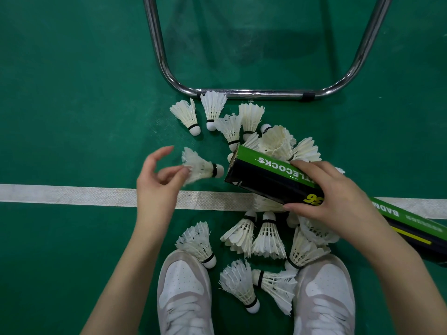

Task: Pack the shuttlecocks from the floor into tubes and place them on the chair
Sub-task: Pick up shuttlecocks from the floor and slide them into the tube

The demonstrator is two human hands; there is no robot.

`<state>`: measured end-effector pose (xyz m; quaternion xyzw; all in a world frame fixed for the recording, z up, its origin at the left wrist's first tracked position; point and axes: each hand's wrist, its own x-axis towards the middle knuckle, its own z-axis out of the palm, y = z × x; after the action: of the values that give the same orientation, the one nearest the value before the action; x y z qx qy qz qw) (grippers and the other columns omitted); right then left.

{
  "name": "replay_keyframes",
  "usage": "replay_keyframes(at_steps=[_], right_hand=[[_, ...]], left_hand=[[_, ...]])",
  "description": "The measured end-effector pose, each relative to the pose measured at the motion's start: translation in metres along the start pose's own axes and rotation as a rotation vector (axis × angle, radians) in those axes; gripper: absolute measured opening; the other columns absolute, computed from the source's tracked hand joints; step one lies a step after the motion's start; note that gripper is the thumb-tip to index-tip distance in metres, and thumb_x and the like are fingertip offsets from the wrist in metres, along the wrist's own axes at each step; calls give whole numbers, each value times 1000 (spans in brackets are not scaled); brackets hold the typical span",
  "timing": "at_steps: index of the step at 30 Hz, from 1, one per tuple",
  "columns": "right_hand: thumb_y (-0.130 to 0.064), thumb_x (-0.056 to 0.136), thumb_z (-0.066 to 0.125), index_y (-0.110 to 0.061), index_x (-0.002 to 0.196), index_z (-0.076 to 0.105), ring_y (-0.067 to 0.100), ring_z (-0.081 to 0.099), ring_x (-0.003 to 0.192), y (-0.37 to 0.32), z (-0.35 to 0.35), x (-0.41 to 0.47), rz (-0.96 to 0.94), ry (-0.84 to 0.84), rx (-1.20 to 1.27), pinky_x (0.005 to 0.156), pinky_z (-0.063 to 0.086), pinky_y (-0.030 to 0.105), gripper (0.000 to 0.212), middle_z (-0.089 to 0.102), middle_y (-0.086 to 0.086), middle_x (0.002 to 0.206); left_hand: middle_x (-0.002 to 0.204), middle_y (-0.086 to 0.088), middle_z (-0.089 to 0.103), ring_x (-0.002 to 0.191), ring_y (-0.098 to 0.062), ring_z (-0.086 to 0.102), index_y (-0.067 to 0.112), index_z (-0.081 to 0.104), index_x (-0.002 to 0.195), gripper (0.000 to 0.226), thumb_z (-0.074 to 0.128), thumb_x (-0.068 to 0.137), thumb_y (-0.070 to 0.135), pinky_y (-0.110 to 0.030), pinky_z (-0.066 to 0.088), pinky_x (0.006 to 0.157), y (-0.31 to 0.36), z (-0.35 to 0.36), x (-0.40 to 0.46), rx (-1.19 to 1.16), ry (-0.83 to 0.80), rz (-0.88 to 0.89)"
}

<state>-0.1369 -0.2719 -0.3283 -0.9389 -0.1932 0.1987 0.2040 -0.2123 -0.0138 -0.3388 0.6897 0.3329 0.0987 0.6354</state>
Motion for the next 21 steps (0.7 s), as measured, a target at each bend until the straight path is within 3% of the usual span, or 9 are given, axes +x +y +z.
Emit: replay_keyframes(at_steps=[4, 8, 16, 21], right_hand=[[-66, 62, 58, -42, 136, 32, 17, 49, 107, -1, 1, -1, 1, -16, -4, 85, 45, 36, 81, 44, -14, 121], [-64, 64, 60, -42, 136, 32, 19, 49, 107, 0, 1, 1, 2, -15, -9, 85, 45, 36, 80, 44, -15, 122], [-62, 65, 62, -42, 136, 32, 17, 49, 108, -1, 0, 1, -10, -16, -6, 86, 45, 36, 79, 44, -15, 122], [-58, 66, 65, -40, 136, 34, 14, 46, 110, -3, 0, 0, -23, -14, -13, 87, 40, 33, 78, 44, -13, 124]], left_hand=[[75, 8, 74, 83, -3, 69, 25, 53, 119, 40, 65, 87, 4, -17, 52, 84, 14, -2, 3, -91, 49, 31], [78, 6, 74, 84, -6, 69, 28, 53, 119, 41, 64, 87, 5, -25, 51, 90, 21, 4, -2, -137, -27, 33], [76, 5, 72, 81, -7, 67, 28, 52, 120, 44, 63, 86, 4, -19, 52, 85, 18, 22, -14, -138, -255, 11], [77, 7, 69, 82, -6, 65, 28, 52, 122, 42, 61, 88, 6, -15, 49, 80, 14, 29, -15, -150, -313, -1]])
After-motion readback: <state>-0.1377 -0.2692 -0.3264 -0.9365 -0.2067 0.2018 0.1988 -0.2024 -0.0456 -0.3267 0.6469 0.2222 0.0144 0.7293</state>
